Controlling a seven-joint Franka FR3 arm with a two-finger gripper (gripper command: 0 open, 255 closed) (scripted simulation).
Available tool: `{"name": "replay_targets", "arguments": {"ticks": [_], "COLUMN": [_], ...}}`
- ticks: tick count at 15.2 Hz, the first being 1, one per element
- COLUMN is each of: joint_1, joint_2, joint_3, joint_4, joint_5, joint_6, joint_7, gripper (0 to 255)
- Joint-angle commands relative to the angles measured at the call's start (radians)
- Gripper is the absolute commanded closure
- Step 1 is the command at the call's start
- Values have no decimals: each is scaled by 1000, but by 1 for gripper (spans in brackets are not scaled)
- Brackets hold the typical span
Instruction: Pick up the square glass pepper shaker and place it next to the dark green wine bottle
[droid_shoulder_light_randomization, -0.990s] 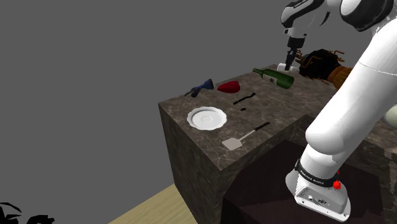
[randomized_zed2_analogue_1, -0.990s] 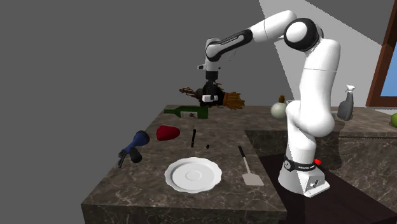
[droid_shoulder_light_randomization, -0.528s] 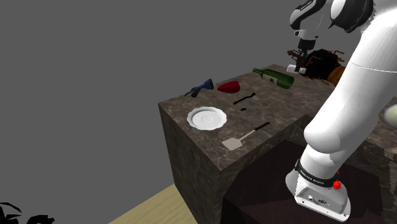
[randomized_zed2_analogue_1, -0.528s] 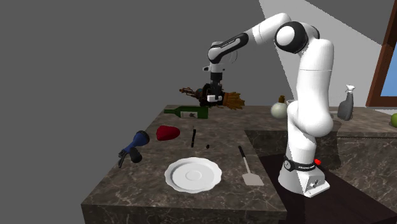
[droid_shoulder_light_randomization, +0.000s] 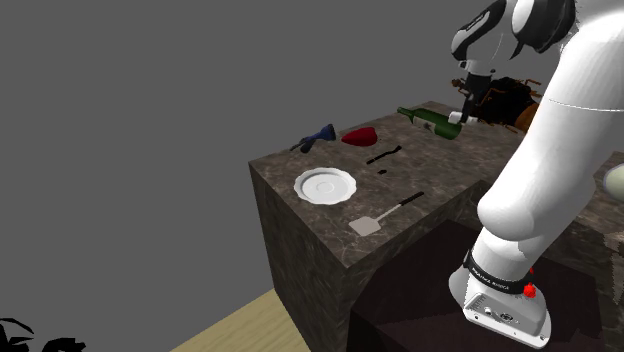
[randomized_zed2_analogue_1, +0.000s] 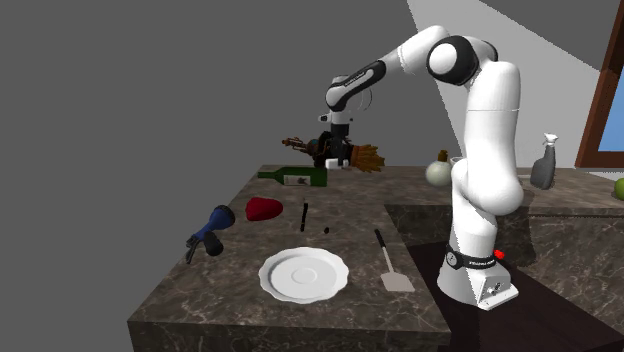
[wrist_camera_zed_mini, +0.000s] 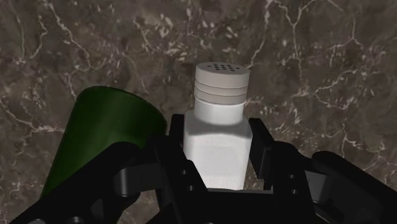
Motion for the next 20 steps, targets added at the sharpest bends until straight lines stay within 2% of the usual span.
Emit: {"name": "replay_targets", "arguments": {"ticks": [1,17,20], "joint_1": [-2,-29,-29], "joint_2": [11,139,139], "joint_3": [-1,19,20], "joint_4": [-20,-125,-125], "joint_5": [9,130,130], "joint_6": [28,221,221], "joint_7": [-8,-95,-95], "gripper": [255,255,255]}}
